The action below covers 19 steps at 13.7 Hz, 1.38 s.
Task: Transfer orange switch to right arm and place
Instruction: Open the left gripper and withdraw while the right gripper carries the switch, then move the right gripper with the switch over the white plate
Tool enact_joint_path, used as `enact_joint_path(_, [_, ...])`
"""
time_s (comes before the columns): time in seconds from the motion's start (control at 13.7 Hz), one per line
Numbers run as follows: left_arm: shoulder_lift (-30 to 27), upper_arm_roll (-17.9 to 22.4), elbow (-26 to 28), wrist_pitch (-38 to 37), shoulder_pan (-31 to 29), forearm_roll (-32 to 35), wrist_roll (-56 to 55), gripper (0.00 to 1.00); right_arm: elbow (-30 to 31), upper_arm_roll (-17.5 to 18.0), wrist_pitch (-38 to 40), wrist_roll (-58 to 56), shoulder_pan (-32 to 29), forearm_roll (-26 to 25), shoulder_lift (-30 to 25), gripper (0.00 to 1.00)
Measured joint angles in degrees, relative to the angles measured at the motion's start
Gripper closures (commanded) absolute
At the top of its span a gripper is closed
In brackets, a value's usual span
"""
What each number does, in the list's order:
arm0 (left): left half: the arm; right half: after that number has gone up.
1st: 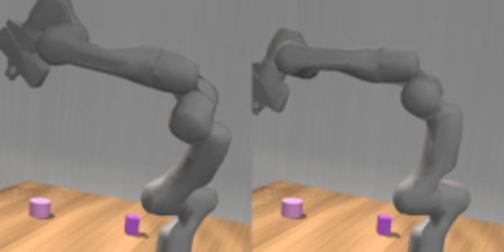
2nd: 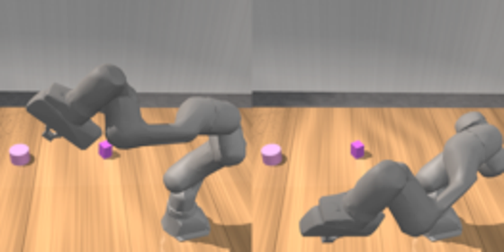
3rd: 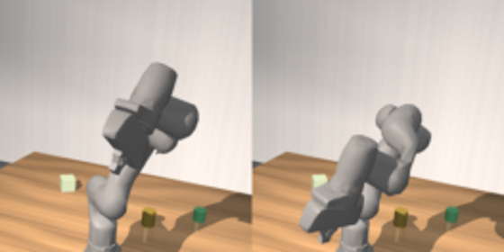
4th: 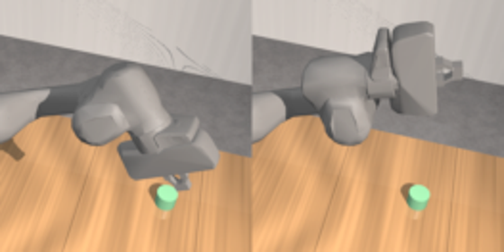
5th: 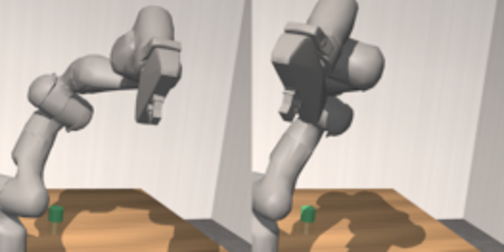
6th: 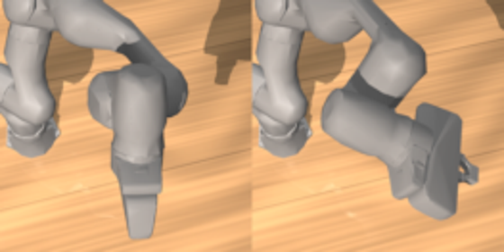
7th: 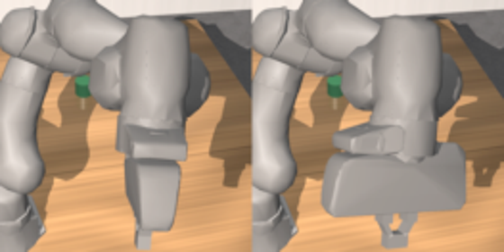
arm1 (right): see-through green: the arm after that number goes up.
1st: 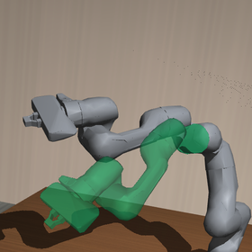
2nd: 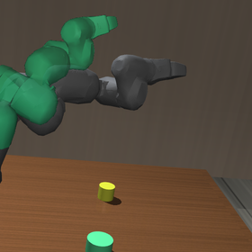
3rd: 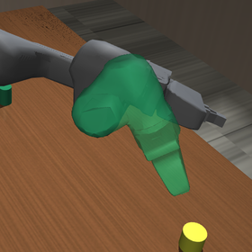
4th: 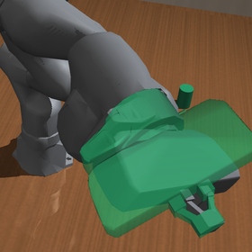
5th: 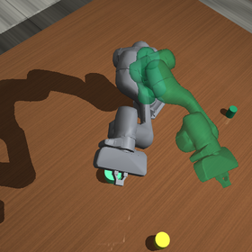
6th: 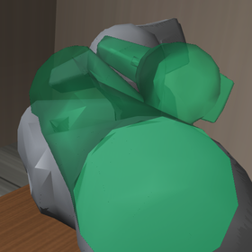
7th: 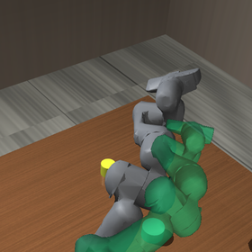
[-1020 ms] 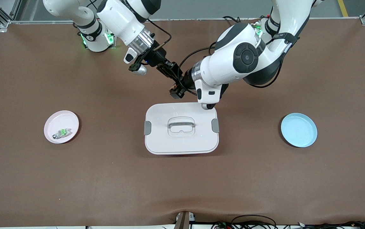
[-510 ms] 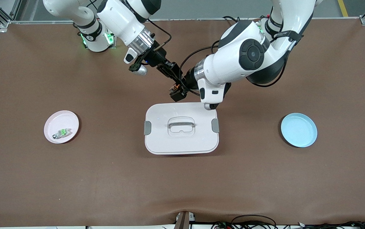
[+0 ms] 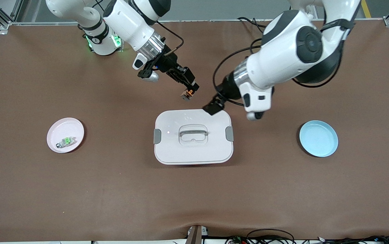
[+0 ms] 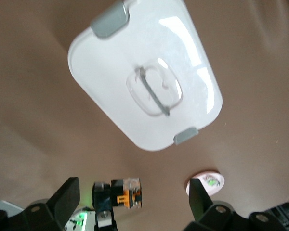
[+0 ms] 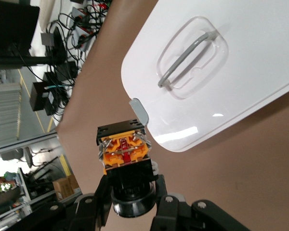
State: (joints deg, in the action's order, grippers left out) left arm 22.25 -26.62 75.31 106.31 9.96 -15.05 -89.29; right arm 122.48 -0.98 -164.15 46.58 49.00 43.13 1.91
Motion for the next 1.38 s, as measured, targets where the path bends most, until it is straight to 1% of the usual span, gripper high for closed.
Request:
enact_joint_path(0.29, [-1.24, 0.06, 0.0, -4.73, -3.61, 10.55, 4.49, 0.0, -0.1, -0.59, 9.98, -6.11, -3.74, -0.03, -1.95, 0.99])
enact_joint_path(0.44, [-1.66, 0.12, -0.01, -7.61, -5.82, 15.38, 11.61, 0.0, -0.17, -0.7, 16.34, -10.64, -6.67, -0.47, -3.56, 0.98])
enact_joint_path(0.51, [-2.12, 0.19, -0.02, -8.96, -7.28, 17.17, 16.0, 0.0, -0.23, -0.81, 20.02, -13.04, -8.35, -2.03, -4.38, 0.98])
enact_joint_path(0.58, [-2.71, 0.28, -0.03, -10.19, -8.95, 18.49, 19.97, 0.0, -0.36, -0.89, 23.95, -15.02, -10.17, -5.63, -5.14, 0.98])
enact_joint_path(0.73, [-3.7, 0.46, -0.03, -12.76, -12.59, 20.01, 25.39, 0.0, -1.3, -0.99, 33.86, -19.08, -14.38, -15.03, -6.59, 0.96])
enact_joint_path(0.8, [-3.94, 0.52, -0.03, -13.68, -14.28, 20.9, 28.03, 0.0, -2.27, -1.09, 39.28, -22.39, -16.83, -17.97, -7.1, 0.96])
enact_joint_path(0.95, [-4.02, 0.61, -0.03, -15.28, -17.01, 23.18, 34.53, 0.0, -4.4, -1.34, 47.83, -32.87, -22.95, -20.33, -7.6, 0.93])
enact_joint_path(1.09, [-4.39, 0.6, -0.06, -16.67, -18.74, 26.22, 41.48, 0.0, -5.3, -1.74, 52.43, -45.94, -29.48, -22.58, -7.65, 0.91])
enact_joint_path(1.17, [-4.93, 0.6, -0.07, -16.93, -19.56, 27.27, 45.08, 0.0, -5.33, -1.85, 53.46, -52.88, -32.56, -24.93, -7.65, 0.91])
enact_joint_path(1.31, [-6.42, 0.61, -0.08, -17.86, -21.58, 27.65, 51.77, 0.0, -5.28, -1.98, 53.9, -66.48, -37.69, -32.82, -7.52, 0.91])
enact_joint_path(1.38, [-7.16, 0.61, -0.08, -18.54, -22.4, 27.66, 54.12, 0.0, -5.27, -2.0, 53.85, -71.79, -39.75, -35.65, -7.43, 0.91])
